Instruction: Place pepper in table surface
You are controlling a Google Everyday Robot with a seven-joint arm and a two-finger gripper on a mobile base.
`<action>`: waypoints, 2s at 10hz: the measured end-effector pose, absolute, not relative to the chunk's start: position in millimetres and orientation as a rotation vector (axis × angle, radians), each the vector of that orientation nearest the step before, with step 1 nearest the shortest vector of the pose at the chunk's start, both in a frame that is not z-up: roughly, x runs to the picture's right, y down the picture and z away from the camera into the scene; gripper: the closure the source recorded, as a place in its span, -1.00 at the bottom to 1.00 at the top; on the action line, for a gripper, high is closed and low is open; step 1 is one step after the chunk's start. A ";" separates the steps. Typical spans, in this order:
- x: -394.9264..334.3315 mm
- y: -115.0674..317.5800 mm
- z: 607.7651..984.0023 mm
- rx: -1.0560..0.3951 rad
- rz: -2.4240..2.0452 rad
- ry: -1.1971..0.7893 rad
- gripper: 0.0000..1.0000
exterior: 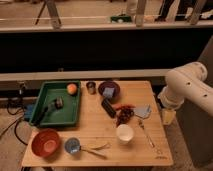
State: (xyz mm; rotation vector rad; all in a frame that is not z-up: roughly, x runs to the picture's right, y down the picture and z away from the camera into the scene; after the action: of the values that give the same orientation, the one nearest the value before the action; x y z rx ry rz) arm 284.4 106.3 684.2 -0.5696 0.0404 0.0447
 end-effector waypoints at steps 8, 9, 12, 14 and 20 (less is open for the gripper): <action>261.8 98.6 682.7 -0.549 -0.019 0.032 -0.60; 244.9 94.4 682.3 -0.540 -0.049 0.028 -0.60; 222.3 85.7 682.8 -0.519 -0.103 0.024 -0.60; 218.0 81.2 684.6 -0.507 -0.130 0.017 -0.60; 160.0 66.0 693.7 -0.483 -0.239 -0.024 -0.60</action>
State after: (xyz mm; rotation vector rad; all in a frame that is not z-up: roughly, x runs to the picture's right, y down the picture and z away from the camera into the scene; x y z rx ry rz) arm 160.0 66.0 693.7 -0.4831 -0.0239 -0.2386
